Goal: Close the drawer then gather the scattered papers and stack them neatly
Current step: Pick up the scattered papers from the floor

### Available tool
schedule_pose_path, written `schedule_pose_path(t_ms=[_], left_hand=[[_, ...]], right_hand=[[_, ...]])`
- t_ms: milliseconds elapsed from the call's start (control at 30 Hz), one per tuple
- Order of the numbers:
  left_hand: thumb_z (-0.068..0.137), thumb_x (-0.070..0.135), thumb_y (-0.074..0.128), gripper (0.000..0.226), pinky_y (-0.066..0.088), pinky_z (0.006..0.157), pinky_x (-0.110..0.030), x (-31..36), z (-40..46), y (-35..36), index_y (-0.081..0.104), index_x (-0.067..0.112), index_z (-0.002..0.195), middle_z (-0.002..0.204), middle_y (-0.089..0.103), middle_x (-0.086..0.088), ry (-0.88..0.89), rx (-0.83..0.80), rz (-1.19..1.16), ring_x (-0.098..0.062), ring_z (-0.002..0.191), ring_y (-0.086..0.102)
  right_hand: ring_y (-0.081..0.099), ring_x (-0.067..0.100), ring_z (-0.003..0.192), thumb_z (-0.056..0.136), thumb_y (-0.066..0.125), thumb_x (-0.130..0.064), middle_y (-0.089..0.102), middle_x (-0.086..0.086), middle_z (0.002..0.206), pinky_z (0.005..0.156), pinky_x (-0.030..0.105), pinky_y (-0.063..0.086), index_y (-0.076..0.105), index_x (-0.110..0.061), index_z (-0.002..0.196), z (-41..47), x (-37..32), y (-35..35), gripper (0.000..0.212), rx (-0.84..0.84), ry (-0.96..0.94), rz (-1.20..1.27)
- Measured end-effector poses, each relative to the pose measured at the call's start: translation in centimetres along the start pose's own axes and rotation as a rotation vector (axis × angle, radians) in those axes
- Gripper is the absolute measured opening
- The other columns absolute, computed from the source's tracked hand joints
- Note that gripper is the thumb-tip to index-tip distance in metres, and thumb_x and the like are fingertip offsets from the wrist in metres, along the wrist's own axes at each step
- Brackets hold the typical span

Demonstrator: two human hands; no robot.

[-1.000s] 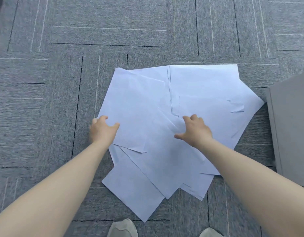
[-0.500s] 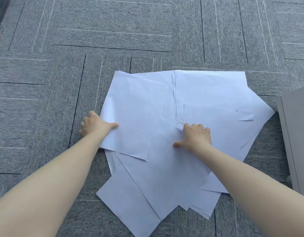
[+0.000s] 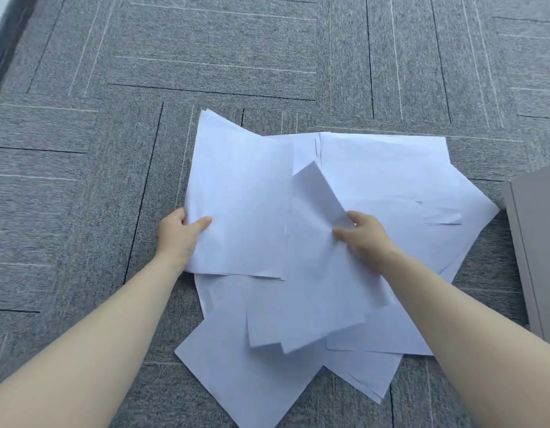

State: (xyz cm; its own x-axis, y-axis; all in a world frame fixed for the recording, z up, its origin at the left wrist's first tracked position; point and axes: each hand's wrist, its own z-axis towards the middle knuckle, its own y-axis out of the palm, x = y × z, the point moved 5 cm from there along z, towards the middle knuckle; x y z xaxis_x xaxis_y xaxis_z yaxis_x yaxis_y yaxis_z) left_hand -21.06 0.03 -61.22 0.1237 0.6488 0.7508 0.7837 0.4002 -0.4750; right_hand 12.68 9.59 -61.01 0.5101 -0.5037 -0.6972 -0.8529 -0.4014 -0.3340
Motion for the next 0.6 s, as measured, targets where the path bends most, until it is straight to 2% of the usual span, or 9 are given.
schedule_pose_path(t_ms=[67, 133, 200, 267, 367, 433, 500, 533, 600], left_hand=[[0.080, 0.008, 0.072, 0.011, 0.049, 0.062, -0.022, -0.8, -0.5, 0.0, 0.064, 0.014, 0.085, 0.085, 0.067, 0.002, -0.046, -0.075, -0.152, -0.012, 0.071, 0.061], [0.079, 0.008, 0.074, 0.013, 0.054, 0.076, -0.032, -1.7, -0.8, 0.0, 0.066, 0.016, 0.087, 0.092, 0.071, -0.002, -0.096, -0.136, -0.226, -0.020, 0.080, 0.066], [0.078, 0.009, 0.074, 0.015, 0.054, 0.084, -0.039, -2.3, -1.0, 0.0, 0.067, 0.015, 0.090, 0.099, 0.072, -0.006, -0.139, -0.187, -0.249, -0.025, 0.086, 0.066], [0.079, 0.008, 0.074, 0.014, 0.054, 0.082, -0.038, -2.7, -1.2, 0.1, 0.068, 0.015, 0.090, 0.102, 0.072, -0.009, -0.150, -0.223, -0.240, -0.023, 0.084, 0.067], [0.078, 0.008, 0.074, 0.020, 0.051, 0.077, -0.033, -2.7, -1.2, -0.4, 0.067, 0.015, 0.096, 0.104, 0.070, -0.012, -0.003, -0.155, -0.080, -0.021, 0.083, 0.064], [0.076, 0.016, 0.074, 0.025, 0.047, 0.083, -0.036, -2.6, -0.7, -1.2, 0.069, 0.014, 0.100, 0.110, 0.063, -0.011, 0.142, -0.051, 0.221, -0.027, 0.095, 0.059], [0.074, 0.026, 0.073, 0.027, 0.041, 0.090, -0.039, -2.4, -0.8, -1.3, 0.071, 0.008, 0.095, 0.113, 0.061, -0.008, 0.257, 0.016, 0.506, -0.034, 0.105, 0.052], [0.075, 0.030, 0.071, 0.028, 0.041, 0.088, -0.039, -2.4, -1.0, -1.1, 0.071, 0.006, 0.089, 0.110, 0.062, -0.006, 0.268, 0.012, 0.552, -0.034, 0.105, 0.051], [0.076, 0.029, 0.069, 0.024, 0.046, 0.083, -0.040, -2.6, -1.4, -0.8, 0.071, 0.006, 0.085, 0.103, 0.065, -0.005, 0.208, -0.027, 0.464, -0.033, 0.099, 0.057]], right_hand=[[0.070, 0.019, 0.063, 0.087, 0.062, 0.002, 0.074, 0.006, 0.084, 0.072, 0.040, 0.060, 0.072, -0.014, 0.095, -0.1, -0.3, -0.1, 0.021, -0.001, -0.001, 0.155], [0.070, 0.018, 0.062, 0.088, 0.061, 0.002, 0.075, 0.005, 0.083, 0.066, 0.036, 0.060, 0.072, -0.018, 0.093, -0.2, -0.6, 0.5, 0.023, -0.020, 0.000, 0.220], [0.071, 0.022, 0.066, 0.089, 0.060, 0.001, 0.076, 0.003, 0.083, 0.068, 0.038, 0.060, 0.072, -0.019, 0.095, -0.4, -0.5, 1.4, 0.024, -0.045, 0.006, 0.304], [0.072, 0.023, 0.069, 0.091, 0.060, 0.000, 0.077, 0.002, 0.086, 0.071, 0.040, 0.061, 0.072, -0.017, 0.101, -0.3, -0.2, 2.1, 0.023, -0.072, 0.018, 0.370], [0.072, 0.026, 0.076, 0.091, 0.059, -0.001, 0.077, 0.006, 0.095, 0.077, 0.042, 0.060, 0.072, -0.016, 0.106, -0.1, -0.1, 2.9, 0.024, -0.101, 0.021, 0.392], [0.071, 0.025, 0.077, 0.092, 0.057, -0.002, 0.076, 0.006, 0.096, 0.079, 0.042, 0.059, 0.072, -0.018, 0.103, 0.0, -0.1, 3.5, 0.024, -0.110, 0.016, 0.359], [0.070, 0.024, 0.077, 0.094, 0.055, -0.006, 0.075, 0.006, 0.096, 0.081, 0.044, 0.058, 0.071, -0.018, 0.101, 0.3, 0.1, 4.4, 0.022, -0.113, 0.029, 0.326], [0.070, 0.024, 0.078, 0.095, 0.054, -0.010, 0.075, 0.005, 0.095, 0.084, 0.045, 0.057, 0.071, -0.017, 0.102, 0.3, 0.0, 5.0, 0.019, -0.113, 0.035, 0.311], [0.070, 0.025, 0.088, 0.095, 0.055, -0.024, 0.075, 0.005, 0.100, 0.090, 0.046, 0.054, 0.069, -0.015, 0.104, 0.3, -0.1, 6.0, 0.018, -0.105, 0.026, 0.277]])
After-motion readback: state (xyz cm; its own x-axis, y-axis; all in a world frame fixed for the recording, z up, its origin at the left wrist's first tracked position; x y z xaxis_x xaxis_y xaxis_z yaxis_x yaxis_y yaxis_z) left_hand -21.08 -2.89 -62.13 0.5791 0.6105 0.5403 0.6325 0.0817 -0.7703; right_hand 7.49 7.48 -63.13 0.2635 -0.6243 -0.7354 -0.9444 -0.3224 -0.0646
